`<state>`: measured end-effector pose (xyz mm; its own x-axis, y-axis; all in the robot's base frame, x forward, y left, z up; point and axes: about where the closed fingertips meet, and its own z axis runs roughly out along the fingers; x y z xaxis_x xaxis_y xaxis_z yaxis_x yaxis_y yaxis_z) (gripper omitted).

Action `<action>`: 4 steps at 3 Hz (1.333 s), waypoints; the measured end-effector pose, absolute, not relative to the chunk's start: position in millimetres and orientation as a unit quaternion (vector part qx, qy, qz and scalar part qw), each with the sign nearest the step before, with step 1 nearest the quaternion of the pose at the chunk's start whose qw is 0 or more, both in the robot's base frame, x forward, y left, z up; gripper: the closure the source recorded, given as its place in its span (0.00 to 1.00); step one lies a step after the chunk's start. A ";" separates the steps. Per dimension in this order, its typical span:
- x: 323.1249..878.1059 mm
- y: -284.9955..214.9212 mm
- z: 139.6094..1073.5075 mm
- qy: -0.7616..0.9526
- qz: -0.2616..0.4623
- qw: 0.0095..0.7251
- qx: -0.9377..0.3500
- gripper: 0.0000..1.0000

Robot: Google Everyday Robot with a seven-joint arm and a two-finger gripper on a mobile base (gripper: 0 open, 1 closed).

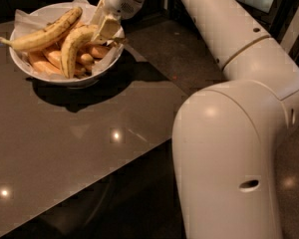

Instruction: Pick banana from white bowl

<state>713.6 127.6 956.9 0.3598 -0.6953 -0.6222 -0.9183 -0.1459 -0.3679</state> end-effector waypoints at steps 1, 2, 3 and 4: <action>689.2 130.3 990.4 0.516 0.156 0.387 -0.748 1.00; 688.9 131.2 990.3 0.517 0.157 0.387 -0.747 1.00; 677.7 125.6 1000.8 0.516 0.165 0.405 -0.737 1.00; 660.7 108.3 1007.1 0.523 0.168 0.434 -0.715 1.00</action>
Offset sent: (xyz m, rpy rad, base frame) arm -0.0506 -0.0081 0.0509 0.0811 -0.0835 0.0376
